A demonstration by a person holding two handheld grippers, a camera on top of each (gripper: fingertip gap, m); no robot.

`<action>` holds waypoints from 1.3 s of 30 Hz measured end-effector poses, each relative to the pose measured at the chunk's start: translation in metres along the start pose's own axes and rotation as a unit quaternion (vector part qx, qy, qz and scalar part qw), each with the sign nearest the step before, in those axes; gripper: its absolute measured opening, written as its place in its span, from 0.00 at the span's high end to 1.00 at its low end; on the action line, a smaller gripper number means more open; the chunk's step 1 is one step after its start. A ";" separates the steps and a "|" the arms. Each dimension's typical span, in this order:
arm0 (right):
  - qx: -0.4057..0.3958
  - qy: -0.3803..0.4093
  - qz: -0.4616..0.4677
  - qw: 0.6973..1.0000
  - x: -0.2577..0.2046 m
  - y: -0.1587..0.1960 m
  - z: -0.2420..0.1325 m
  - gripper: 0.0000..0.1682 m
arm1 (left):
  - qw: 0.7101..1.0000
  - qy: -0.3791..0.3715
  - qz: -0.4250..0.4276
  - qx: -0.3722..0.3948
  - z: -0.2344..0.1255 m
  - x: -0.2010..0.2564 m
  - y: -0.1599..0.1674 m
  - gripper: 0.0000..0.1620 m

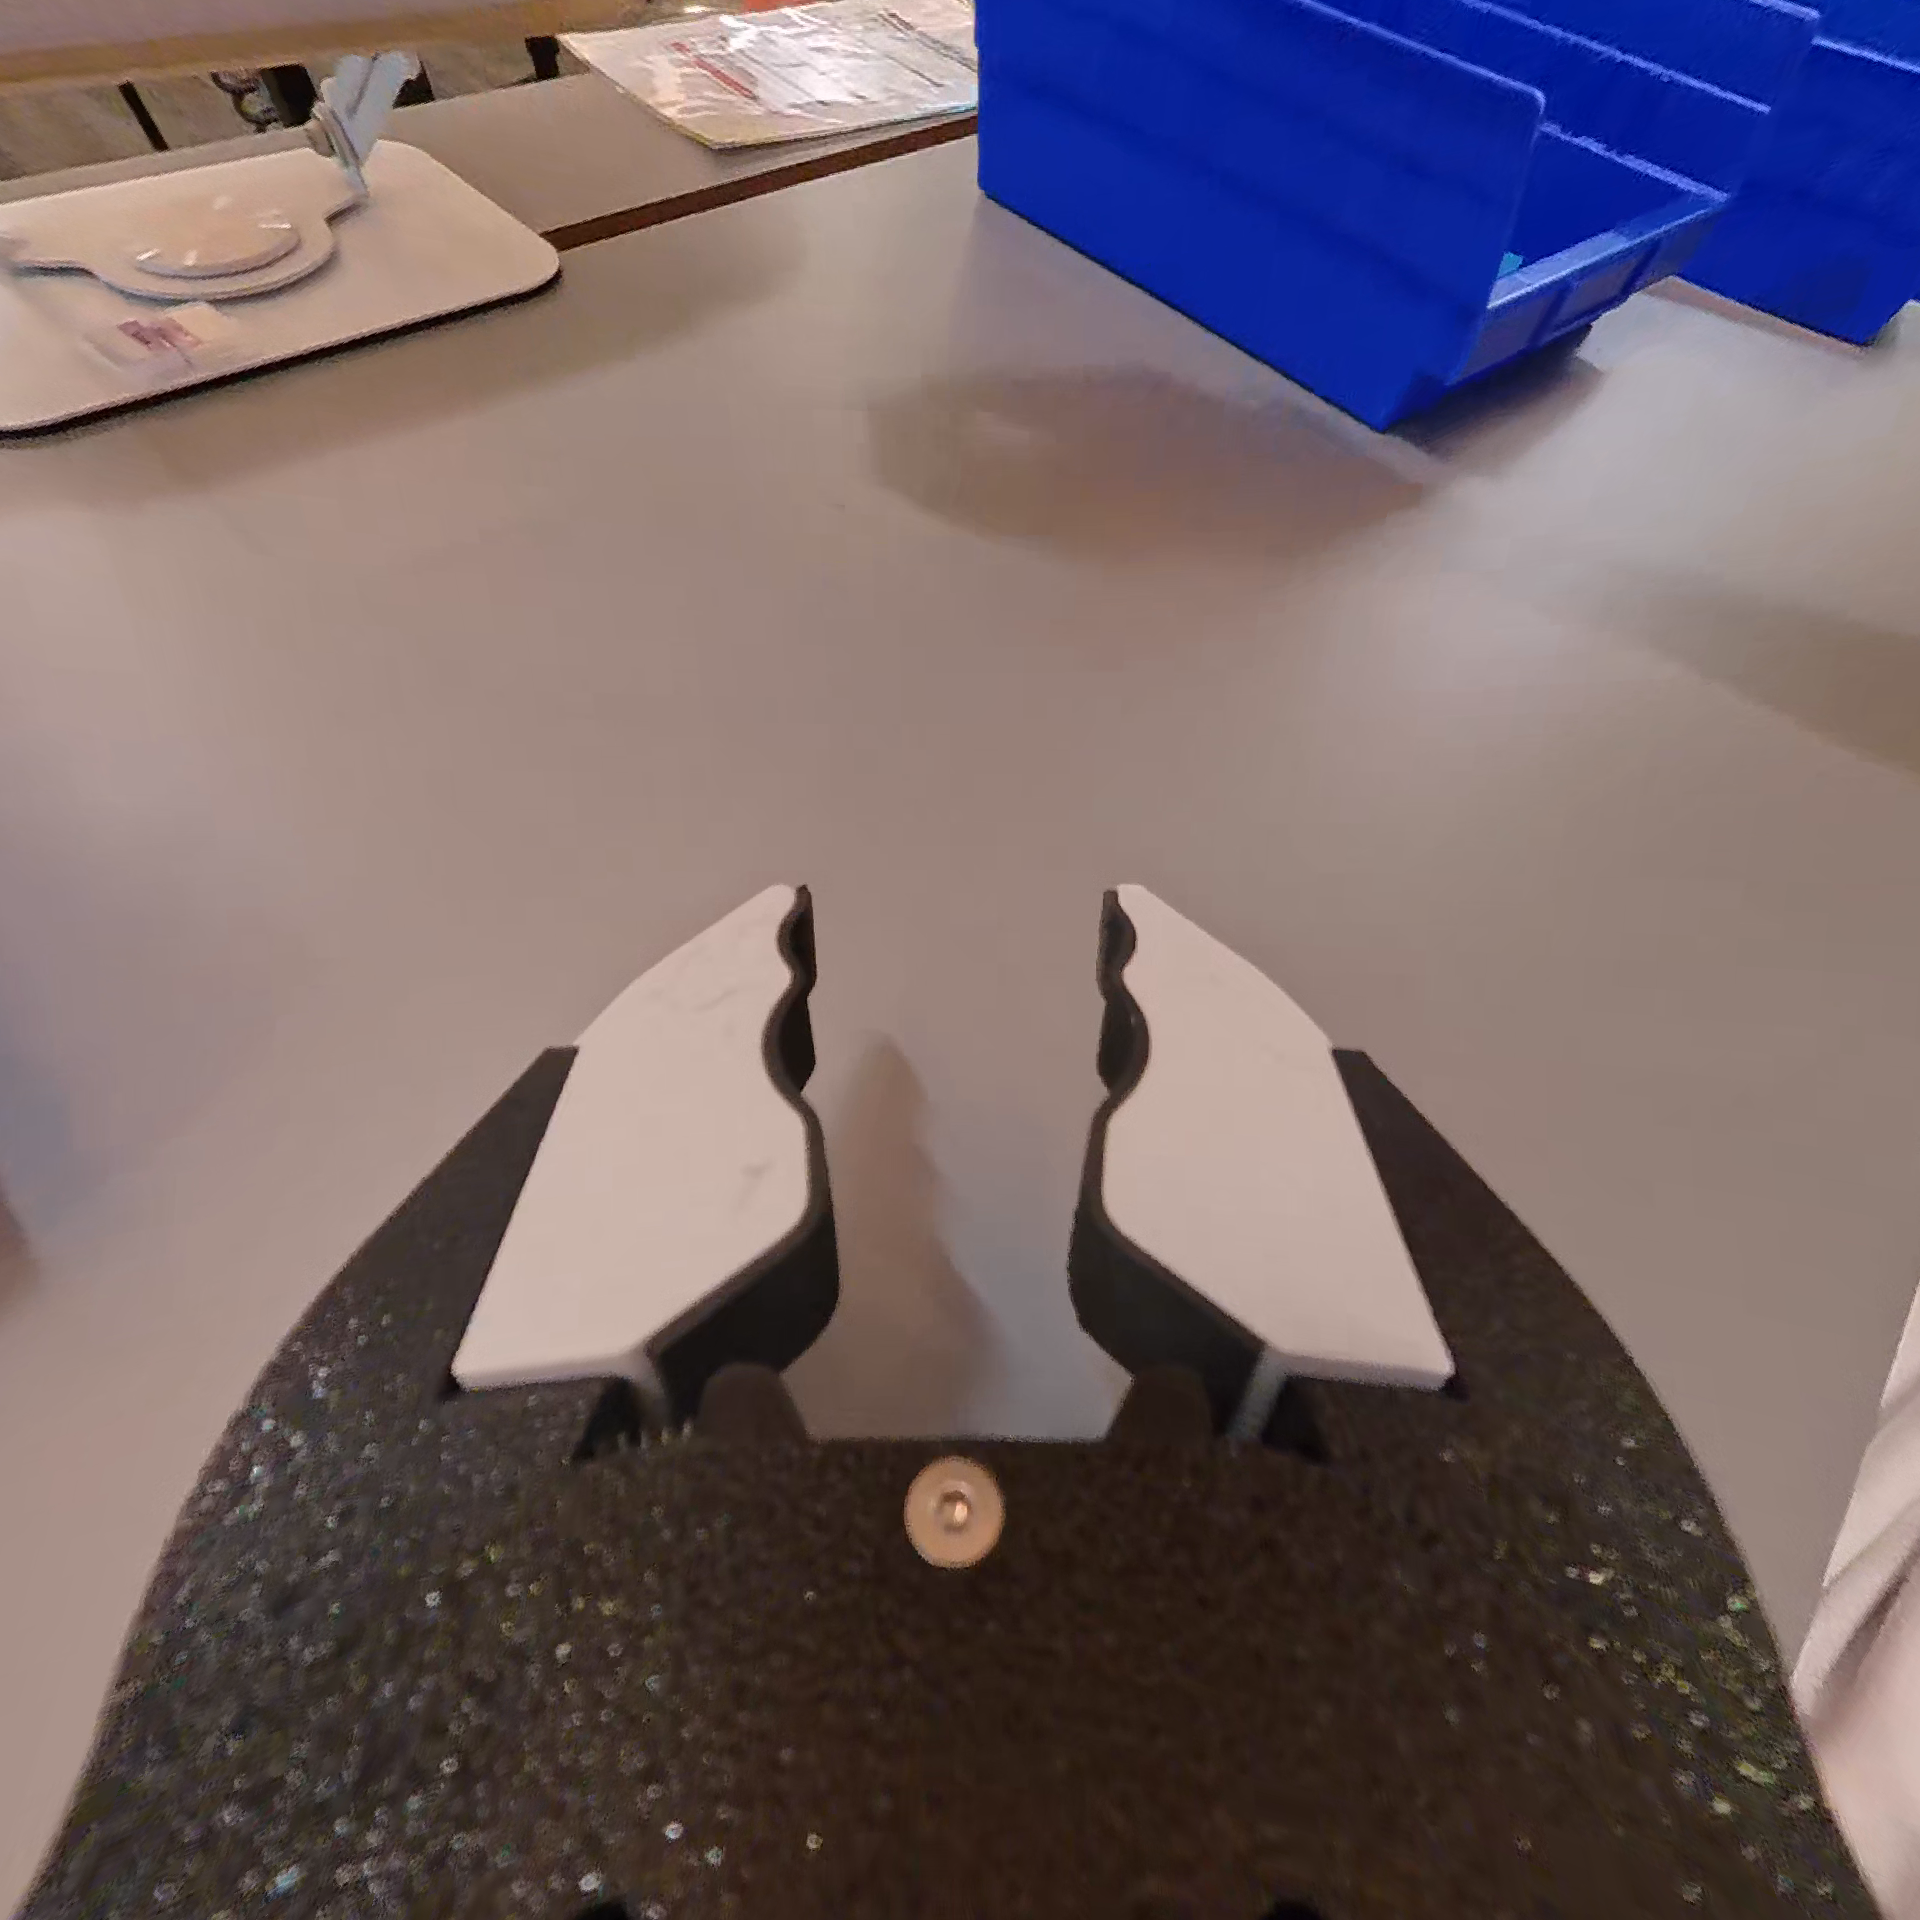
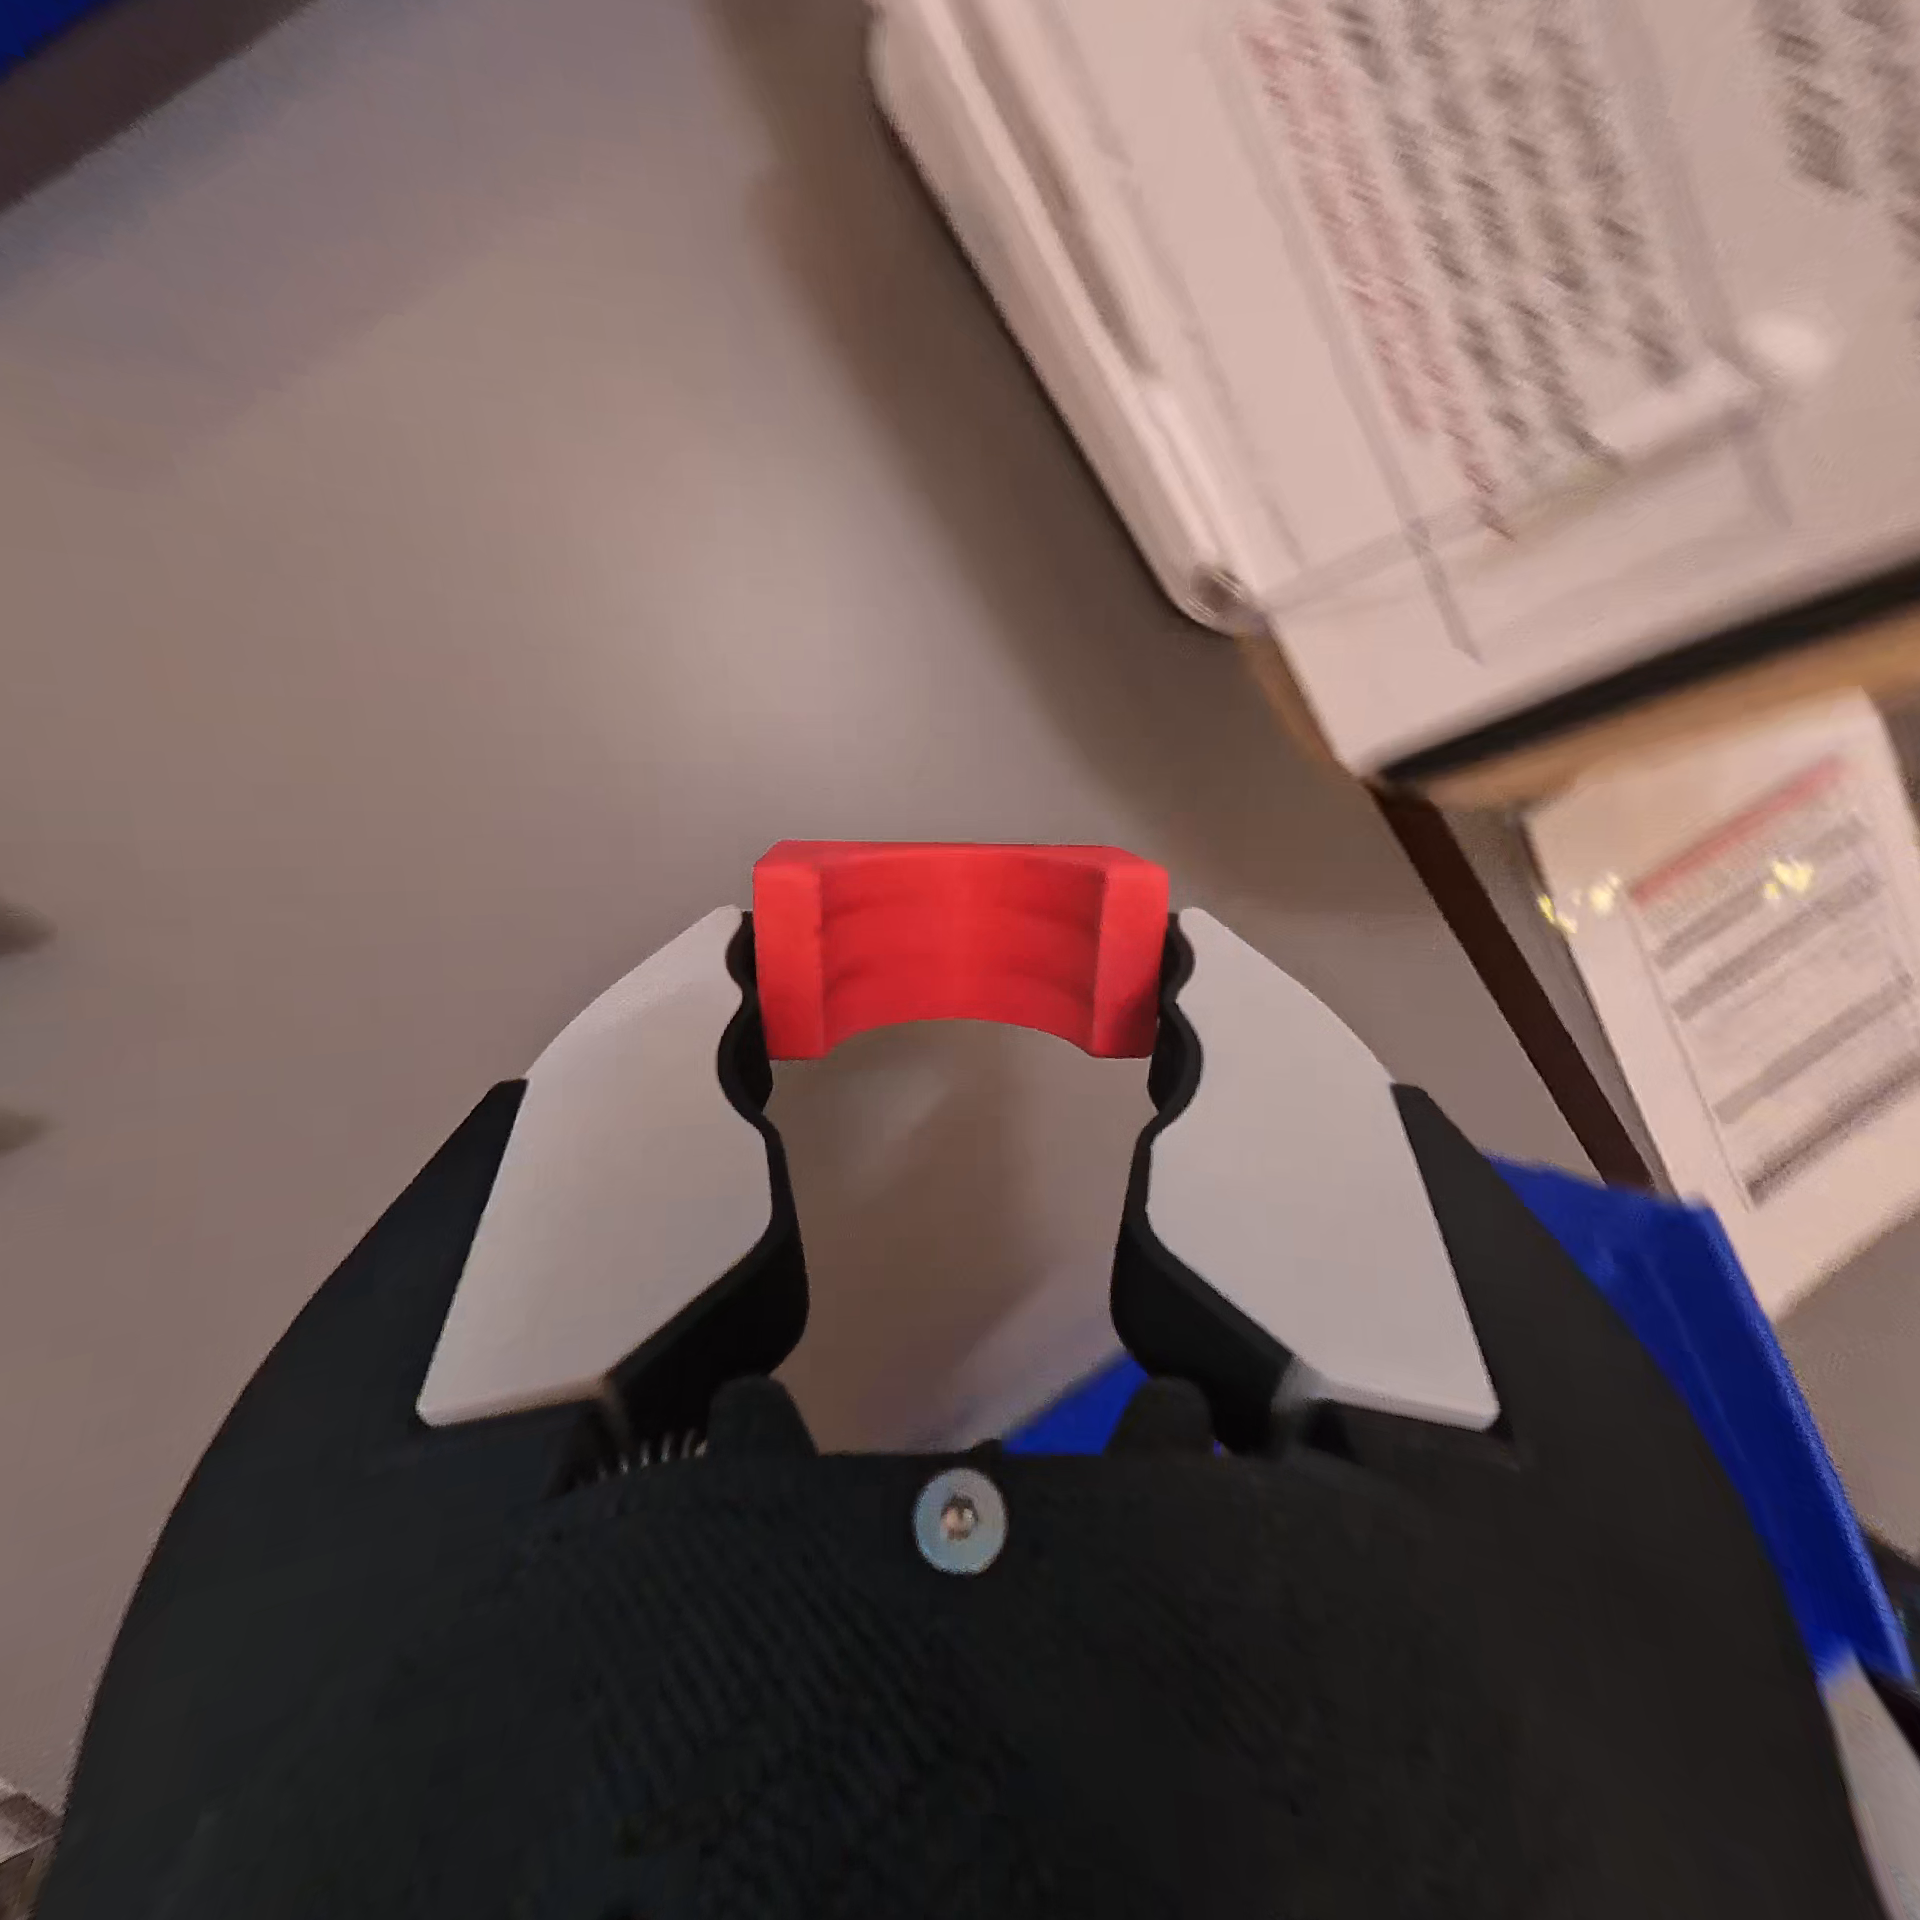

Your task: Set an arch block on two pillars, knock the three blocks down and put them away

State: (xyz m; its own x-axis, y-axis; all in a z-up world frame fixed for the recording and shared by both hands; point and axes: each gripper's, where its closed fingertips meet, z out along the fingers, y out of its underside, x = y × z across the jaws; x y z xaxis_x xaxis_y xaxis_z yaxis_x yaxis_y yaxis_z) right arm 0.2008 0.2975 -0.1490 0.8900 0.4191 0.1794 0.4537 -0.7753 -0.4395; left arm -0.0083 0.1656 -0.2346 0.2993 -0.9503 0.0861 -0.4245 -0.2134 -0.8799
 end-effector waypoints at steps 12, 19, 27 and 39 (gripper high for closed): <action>-0.113 0.112 0.243 0.957 0.140 0.237 -0.053 0.56 | 0.999 0.009 0.036 -0.008 0.008 0.022 -0.004 0.68; -0.105 0.087 0.323 0.936 0.148 0.297 -0.032 0.56 | 0.999 0.010 0.039 -0.026 0.017 0.024 0.001 0.68; -0.097 0.085 0.343 0.930 0.153 0.306 -0.001 0.56 | 0.998 0.009 0.037 -0.040 0.023 0.024 0.009 0.67; -0.027 0.117 0.260 0.958 0.137 0.245 -0.033 0.56 | 0.999 0.007 0.022 -0.032 0.019 0.018 0.009 0.67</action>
State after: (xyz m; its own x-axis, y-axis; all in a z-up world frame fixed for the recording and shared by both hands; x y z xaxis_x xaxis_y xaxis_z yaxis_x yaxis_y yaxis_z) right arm 0.4350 0.1494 -0.2029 0.9793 -0.1433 0.1432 -0.0583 -0.8762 -0.4785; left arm 0.0095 0.1504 -0.2498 0.2662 -0.9624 0.0544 -0.4908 -0.1839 -0.8516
